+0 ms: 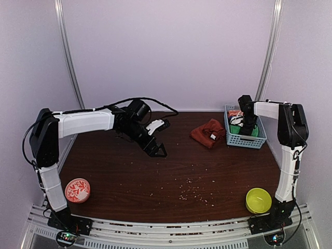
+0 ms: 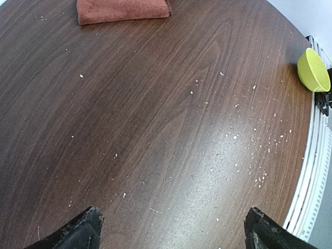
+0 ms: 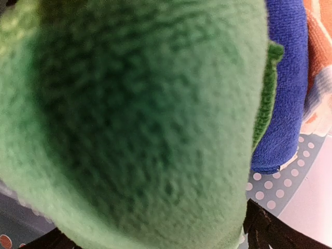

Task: Roll the towels
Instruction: Place the towel in the bin, then pick up the towel from the corner of the board, then place the towel at the center of the board, then adjust the towel at the center of the board.

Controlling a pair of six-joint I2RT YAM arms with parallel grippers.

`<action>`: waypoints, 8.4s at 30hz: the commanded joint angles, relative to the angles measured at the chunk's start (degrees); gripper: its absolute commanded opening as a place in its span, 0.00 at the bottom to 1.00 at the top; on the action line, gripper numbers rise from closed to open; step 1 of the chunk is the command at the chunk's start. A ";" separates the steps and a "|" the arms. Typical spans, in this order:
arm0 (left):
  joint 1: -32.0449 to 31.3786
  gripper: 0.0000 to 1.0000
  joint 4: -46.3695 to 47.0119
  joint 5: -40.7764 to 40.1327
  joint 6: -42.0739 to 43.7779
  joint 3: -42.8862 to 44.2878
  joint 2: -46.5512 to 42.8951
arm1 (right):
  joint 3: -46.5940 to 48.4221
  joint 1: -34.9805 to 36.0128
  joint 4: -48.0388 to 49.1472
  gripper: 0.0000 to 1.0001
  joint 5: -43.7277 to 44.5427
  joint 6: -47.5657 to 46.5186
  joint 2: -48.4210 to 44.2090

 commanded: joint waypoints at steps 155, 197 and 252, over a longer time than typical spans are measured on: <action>2.17 0.60 14.62 -11.38 -14.73 -21.22 -26.24 | -7.14 42.09 -3.45 0.51 -49.72 30.99 -27.69; -16.74 0.37 15.55 -35.97 -14.57 -27.92 -10.16 | -31.36 32.74 -12.81 0.40 -53.10 25.69 -19.49; -12.32 0.59 5.23 -29.00 -14.29 -9.42 1.07 | -48.21 24.31 -7.77 0.50 -30.11 7.30 -41.11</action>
